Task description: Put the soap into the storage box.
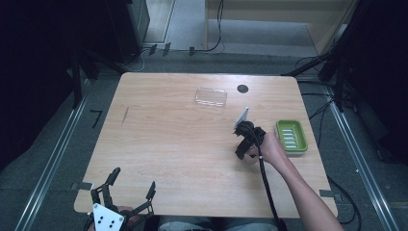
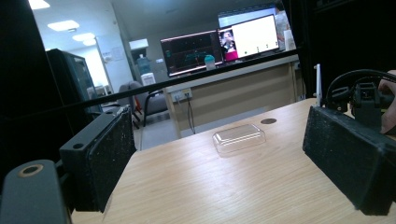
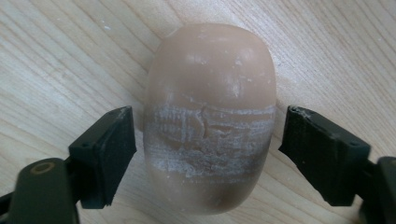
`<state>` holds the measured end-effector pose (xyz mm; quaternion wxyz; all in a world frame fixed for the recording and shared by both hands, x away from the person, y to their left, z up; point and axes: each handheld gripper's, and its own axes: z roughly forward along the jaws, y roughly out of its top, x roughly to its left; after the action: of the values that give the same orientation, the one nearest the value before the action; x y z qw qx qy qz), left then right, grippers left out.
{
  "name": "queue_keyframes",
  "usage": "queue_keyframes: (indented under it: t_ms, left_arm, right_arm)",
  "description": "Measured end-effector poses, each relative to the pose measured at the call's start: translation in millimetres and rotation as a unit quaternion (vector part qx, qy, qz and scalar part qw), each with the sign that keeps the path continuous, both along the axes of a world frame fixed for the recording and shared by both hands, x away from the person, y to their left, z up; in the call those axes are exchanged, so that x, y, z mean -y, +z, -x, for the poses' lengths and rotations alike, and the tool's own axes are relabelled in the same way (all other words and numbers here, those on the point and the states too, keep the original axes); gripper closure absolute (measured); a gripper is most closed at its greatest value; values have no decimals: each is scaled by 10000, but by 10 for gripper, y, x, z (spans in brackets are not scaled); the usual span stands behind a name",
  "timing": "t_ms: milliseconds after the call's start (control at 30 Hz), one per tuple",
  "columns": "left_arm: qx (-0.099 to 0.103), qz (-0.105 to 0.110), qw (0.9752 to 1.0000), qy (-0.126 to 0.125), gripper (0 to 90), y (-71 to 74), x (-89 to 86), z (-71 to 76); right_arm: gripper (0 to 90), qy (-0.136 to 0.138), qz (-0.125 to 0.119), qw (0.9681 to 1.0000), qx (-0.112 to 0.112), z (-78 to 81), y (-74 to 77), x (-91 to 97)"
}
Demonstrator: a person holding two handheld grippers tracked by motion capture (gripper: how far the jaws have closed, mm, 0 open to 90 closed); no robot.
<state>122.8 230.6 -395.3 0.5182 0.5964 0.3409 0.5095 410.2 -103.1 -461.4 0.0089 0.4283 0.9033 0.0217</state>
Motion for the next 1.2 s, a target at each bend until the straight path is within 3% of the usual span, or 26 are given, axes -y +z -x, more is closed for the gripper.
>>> queue_keyframes:
  t_ms: [367, 967, 1200]
  left_arm:
    - [12, -1, 10000, 2, 99, 0, -1, 3]
    - [22, -20, 10000, 9, 99, -1, 2, 7]
    - [20, -14, 10000, 3, 99, -1, 1, 7]
  right_arm:
    - [326, 50, 38, 9999, -137, -8, -31, -10]
    - [337, 151, 95, 9997, -179, -2, -38, -23]
    - [337, 187, 73, 9997, -155, 17, 42, -11]
